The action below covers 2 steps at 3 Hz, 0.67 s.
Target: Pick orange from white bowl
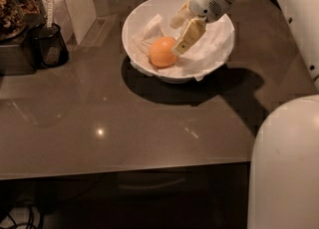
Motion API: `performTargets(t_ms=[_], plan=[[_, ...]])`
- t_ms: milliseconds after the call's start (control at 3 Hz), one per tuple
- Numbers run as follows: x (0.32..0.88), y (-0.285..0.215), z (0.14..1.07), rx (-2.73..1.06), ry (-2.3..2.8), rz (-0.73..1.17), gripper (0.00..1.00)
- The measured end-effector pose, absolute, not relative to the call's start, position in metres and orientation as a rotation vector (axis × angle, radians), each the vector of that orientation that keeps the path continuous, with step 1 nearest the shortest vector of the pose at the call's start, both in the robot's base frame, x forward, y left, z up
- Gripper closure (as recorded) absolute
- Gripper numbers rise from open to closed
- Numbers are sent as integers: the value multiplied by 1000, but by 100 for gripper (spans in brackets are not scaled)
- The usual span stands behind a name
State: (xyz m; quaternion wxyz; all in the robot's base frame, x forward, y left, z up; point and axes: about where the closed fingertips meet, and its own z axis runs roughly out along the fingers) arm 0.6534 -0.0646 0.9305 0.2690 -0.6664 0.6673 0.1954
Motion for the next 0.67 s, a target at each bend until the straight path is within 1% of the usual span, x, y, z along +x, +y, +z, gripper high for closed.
performTargets(t_ms=[333,667], plan=[[658,-60,927,-1793,1795,533,20],[666,-48,918,-1804,1784,561,14]])
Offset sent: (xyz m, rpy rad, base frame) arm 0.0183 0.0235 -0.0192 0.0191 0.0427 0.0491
